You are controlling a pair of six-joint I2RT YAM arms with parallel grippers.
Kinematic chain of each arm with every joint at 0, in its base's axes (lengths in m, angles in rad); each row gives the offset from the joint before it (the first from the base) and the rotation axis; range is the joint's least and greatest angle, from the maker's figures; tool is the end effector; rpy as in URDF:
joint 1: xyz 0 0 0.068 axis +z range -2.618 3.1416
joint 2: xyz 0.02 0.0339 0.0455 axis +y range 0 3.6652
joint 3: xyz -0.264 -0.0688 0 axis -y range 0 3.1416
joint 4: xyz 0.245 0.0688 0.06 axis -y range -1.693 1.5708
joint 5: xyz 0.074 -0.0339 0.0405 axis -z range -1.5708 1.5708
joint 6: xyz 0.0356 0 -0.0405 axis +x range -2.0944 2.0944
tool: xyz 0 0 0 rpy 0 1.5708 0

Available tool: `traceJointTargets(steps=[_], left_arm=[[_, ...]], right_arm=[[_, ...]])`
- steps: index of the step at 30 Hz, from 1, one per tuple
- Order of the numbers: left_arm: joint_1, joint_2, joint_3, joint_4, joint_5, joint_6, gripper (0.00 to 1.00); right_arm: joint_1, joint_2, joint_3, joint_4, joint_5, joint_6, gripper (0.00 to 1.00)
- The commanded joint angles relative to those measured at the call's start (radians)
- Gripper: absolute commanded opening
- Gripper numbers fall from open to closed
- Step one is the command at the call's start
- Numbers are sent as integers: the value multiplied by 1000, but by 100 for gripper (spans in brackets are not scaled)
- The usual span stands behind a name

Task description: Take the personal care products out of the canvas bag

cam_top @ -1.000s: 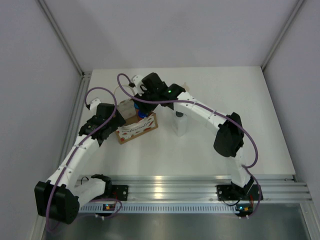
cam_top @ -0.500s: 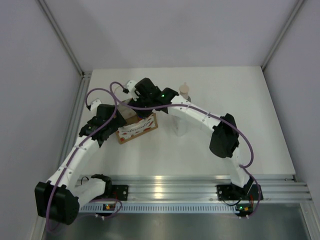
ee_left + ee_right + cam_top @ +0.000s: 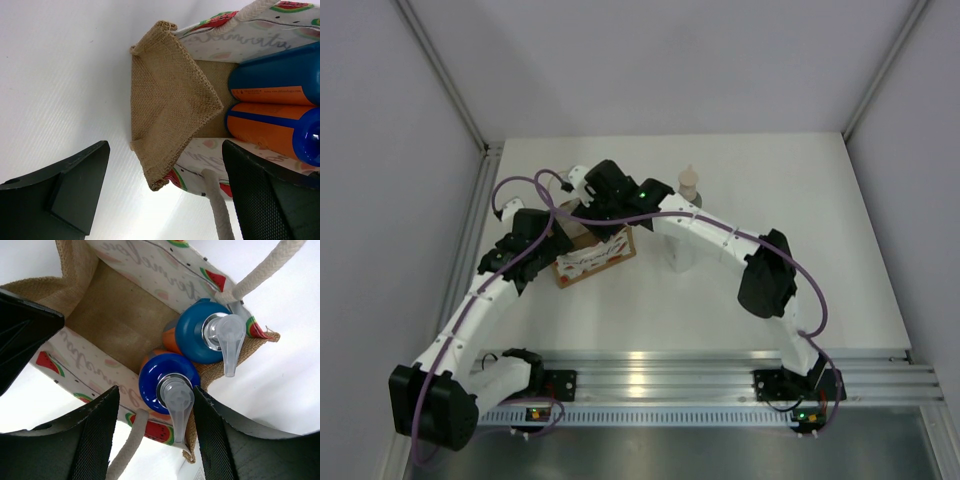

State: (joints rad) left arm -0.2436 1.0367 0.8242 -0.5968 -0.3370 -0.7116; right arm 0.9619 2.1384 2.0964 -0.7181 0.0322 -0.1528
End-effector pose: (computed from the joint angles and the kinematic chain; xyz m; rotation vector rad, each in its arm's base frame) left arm 0.2086 -0.0397 0.2698 -0.6912 2.2189 -0.0763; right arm 0.2804 0.4002 0.3103 -1.2341 2.0109 0.3636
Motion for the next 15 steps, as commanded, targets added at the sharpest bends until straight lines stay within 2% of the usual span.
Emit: traceJointTargets(steps=[1, 10, 14, 15], left_arm=[[3, -23, -5, 38, -2, 11, 98], [3, -32, -3, 38, 7, 15, 98], [3, -33, 0, 38, 10, 17, 98], [3, -33, -2, 38, 12, 15, 98]], right_arm=[[11, -12, 24, -49, -20, 16, 58], [-15, 31, 25, -66, -20, 21, 60], [-35, 46, 30, -66, -23, 24, 63], [-37, 54, 34, -66, -23, 22, 68]])
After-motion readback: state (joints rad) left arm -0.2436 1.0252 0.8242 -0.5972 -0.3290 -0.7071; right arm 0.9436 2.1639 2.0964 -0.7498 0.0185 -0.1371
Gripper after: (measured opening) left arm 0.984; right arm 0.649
